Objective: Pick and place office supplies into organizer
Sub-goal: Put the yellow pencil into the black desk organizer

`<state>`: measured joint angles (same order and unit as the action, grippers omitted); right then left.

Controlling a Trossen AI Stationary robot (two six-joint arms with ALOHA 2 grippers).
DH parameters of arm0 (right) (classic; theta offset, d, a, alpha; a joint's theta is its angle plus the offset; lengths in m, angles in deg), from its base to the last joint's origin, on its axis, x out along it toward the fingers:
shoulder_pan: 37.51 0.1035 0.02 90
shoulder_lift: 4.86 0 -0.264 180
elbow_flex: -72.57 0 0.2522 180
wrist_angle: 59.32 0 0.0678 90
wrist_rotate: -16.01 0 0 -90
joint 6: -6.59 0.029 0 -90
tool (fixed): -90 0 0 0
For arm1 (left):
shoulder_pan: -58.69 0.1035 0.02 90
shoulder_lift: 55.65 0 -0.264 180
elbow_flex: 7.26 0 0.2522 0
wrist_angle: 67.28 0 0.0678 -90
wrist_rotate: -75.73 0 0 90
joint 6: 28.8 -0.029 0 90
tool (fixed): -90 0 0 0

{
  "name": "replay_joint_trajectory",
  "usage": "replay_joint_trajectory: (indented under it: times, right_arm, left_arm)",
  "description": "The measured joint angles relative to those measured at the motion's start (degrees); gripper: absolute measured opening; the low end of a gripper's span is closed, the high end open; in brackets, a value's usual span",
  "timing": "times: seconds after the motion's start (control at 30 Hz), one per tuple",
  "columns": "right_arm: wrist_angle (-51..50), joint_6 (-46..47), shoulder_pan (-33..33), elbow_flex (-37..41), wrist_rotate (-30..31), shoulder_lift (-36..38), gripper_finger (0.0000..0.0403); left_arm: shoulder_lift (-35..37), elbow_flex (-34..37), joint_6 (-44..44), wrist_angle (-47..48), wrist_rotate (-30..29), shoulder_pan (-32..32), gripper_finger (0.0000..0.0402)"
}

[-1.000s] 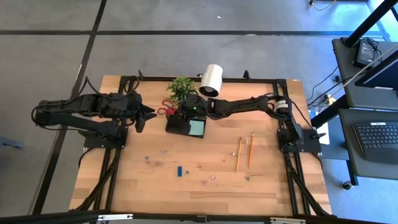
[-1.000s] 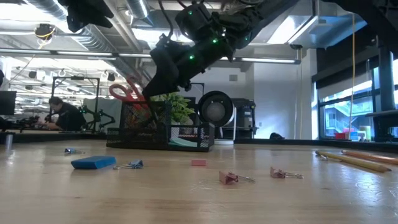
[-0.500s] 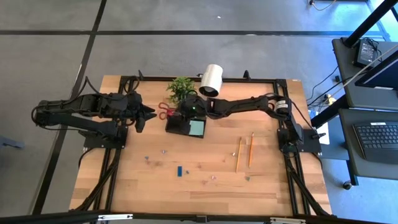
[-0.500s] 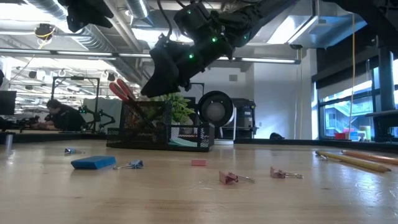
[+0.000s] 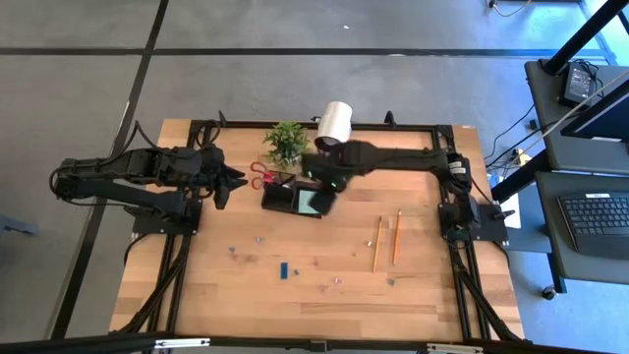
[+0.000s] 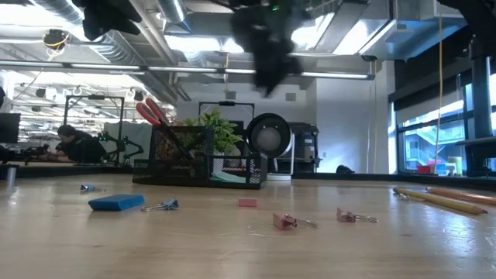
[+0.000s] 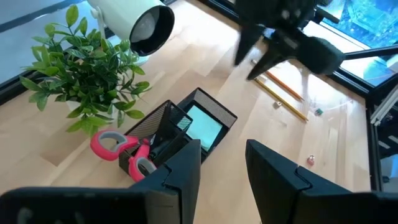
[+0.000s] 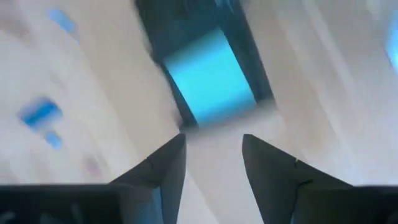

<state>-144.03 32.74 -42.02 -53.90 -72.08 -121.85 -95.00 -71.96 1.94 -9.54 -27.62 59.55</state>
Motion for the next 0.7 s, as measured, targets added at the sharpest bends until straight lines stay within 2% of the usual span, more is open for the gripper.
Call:
replay_joint_trajectory:
  times: [0.1,0.17,0.23,0.33,0.43,0.6,0.7]
  right_arm:
    - [-14.39,8.46,2.49,0.69,9.3,0.29,0.0162]
    - [-19.67,14.2,3.8,1.85,13.81,0.85,0.0162]
    - [-16.85,16.02,4.79,5.87,13.68,3.12,0.0162]
    - [-9.82,16.23,5.73,12.72,8.76,7.35,0.016]
    - [-8.87,20.31,6.28,21.3,8.78,11.83,0.0157]
    - [-3.04,33.61,6.17,35.79,8.73,19.89,0.0153]
    - [5.07,42.29,6.22,42.7,8.52,23.2,0.0154]
  left_arm:
    - [0.0,0.0,0.05,0.0,0.68,0.0,0.0123]
    - [0.0,0.0,0.1,0.0,0.99,-0.02,0.0123]
    - [0.0,0.0,0.14,0.0,1.02,-0.01,0.0123]
    - [-0.02,0.0,0.19,-0.01,1.08,-0.02,0.0123]
    - [0.01,-0.02,0.16,0.07,1.08,-0.02,0.0123]
    - [0.0,-0.02,0.12,0.28,1.08,0.0,0.0123]
    - [0.0,-0.02,0.08,0.24,1.08,0.0,0.0123]
